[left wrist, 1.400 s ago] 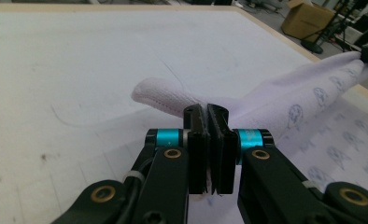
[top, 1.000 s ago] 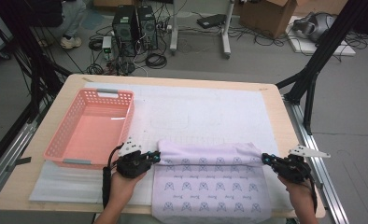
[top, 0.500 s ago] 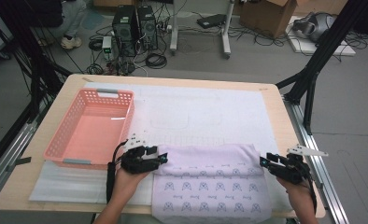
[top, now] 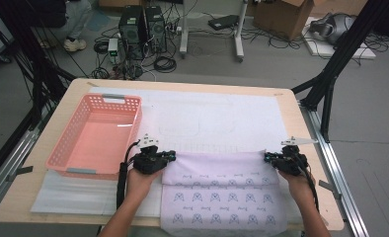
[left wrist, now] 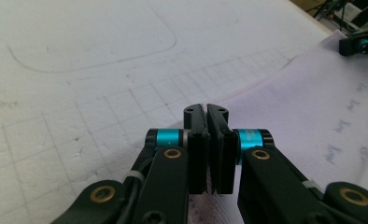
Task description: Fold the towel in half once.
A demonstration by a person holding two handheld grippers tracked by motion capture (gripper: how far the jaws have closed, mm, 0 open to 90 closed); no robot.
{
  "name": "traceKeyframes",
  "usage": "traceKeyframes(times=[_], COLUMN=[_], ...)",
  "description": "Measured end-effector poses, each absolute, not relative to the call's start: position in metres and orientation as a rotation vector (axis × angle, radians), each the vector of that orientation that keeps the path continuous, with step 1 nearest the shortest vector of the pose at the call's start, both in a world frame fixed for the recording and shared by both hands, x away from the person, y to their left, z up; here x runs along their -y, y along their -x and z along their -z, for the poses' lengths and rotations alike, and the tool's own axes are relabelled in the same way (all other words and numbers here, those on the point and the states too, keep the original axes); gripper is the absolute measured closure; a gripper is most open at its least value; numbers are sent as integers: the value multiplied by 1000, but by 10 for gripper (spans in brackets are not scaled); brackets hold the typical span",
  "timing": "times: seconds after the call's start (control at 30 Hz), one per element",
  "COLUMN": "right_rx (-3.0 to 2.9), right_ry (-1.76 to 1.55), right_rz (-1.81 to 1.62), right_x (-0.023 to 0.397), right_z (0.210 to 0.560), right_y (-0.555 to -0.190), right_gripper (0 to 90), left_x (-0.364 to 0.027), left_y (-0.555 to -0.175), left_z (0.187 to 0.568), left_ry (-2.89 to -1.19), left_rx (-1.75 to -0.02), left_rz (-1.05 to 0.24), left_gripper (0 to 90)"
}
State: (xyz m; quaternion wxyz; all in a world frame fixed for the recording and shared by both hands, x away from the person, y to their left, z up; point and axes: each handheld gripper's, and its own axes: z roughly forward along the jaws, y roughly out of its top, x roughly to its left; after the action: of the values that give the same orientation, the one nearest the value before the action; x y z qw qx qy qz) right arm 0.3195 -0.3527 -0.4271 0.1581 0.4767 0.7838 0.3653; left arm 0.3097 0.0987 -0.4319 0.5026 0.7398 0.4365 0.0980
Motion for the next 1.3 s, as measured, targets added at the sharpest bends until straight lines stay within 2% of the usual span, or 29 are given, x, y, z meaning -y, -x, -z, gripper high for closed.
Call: traceKeyframes(times=[0.07, 0.23, 0.43, 0.67, 1.0, 1.17, 1.3], right_rx=[-2222, -2187, -2138, -2120, -2140, -2148, -2152], right_ry=[-1337, -1300, -1234, -1194, -1182, -1214, -1221], right_rz=[-1067, -1085, -1114, -1087, -1153, -1128, -1164], right_x=[355, 356, 355, 351, 359, 369, 369], right_z=[423, 417, 409, 408, 411, 417, 418], right_y=[-313, -300, -277, -256, -210, -206, -209], right_gripper=[807, 856, 847, 853, 854, 843, 870], left_x=[-102, -106, -111, -109, -112, -110, -107], left_y=[-305, -292, -271, -251, -219, -216, -216], left_z=[428, 423, 419, 419, 429, 435, 435], left_ry=[-1766, -1724, -1709, -1723, -1751, -1765, -1767], left_rx=[-1036, -997, -953, -921, -887, -883, -871], left_rz=[-232, -234, -241, -263, -220, -213, -213], left_gripper=[864, 863, 862, 861, 860, 860, 859])
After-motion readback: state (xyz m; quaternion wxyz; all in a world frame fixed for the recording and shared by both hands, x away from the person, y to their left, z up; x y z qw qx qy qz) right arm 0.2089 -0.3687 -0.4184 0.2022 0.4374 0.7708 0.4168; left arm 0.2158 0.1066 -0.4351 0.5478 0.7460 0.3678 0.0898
